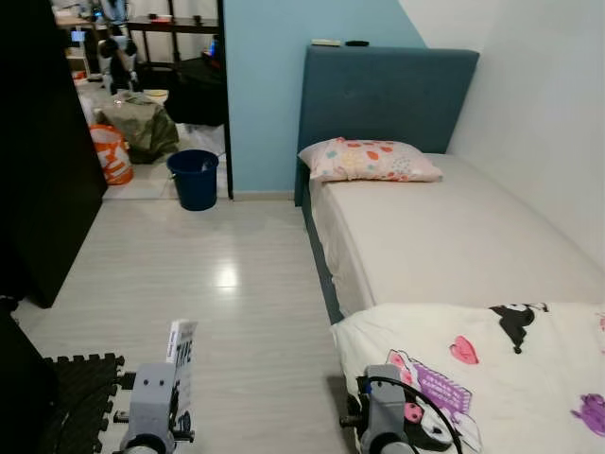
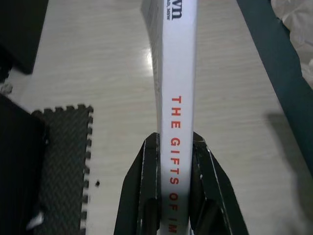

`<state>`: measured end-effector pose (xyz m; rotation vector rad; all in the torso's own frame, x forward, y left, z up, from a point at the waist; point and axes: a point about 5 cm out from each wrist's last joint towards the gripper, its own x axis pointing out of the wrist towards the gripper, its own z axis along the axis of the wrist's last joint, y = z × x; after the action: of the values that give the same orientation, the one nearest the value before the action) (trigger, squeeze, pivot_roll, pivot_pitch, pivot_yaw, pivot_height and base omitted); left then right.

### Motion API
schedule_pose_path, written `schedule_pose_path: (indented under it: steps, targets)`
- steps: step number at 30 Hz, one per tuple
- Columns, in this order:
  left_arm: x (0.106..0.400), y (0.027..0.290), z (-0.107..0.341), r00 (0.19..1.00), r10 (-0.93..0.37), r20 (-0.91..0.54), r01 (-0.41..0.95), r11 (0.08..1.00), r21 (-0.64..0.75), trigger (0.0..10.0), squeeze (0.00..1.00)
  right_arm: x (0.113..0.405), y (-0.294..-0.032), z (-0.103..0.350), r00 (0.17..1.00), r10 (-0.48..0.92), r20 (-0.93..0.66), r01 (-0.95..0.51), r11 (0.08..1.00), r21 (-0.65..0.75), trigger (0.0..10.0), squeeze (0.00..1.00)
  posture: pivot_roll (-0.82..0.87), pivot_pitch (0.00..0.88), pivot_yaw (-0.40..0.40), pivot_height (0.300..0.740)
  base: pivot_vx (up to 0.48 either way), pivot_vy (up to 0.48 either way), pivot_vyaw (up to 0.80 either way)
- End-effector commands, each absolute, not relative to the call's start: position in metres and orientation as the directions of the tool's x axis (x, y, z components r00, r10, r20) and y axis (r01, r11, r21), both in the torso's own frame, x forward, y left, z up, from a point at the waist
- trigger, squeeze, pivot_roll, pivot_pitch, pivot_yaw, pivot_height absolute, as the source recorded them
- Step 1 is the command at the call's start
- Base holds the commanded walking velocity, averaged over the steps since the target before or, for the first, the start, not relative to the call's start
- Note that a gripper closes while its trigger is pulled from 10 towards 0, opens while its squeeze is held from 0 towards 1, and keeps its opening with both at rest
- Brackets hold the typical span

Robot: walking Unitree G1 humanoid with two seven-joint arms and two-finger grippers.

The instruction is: Clean up the room

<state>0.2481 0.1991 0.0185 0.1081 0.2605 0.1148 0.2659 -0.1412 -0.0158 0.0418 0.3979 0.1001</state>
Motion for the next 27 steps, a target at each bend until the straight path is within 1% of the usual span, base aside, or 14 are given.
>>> schedule_pose_path:
  steps: [1,27]
  targets:
    - [0.2499,0.1947,0.0202,0.965,0.113,-0.237,-0.088,0.989,0.115,10.0,0.0,0.2633,-0.1466,-0.0184,0.912,0.091,-0.399,-0.077,0.996,0.049,10.0,0.0,0.07,0.093,-0.052,0.728,0.439,0.0,0.0]
    - [0.2527,0.1914,0.0197,0.964,0.108,-0.244,-0.081,0.99,0.119,10.0,0.0,0.266,-0.1486,-0.0167,0.915,0.088,-0.393,-0.075,0.996,0.048,10.0,0.0,0.06,0.1,-0.053,0.728,0.428,0.0,0.0]
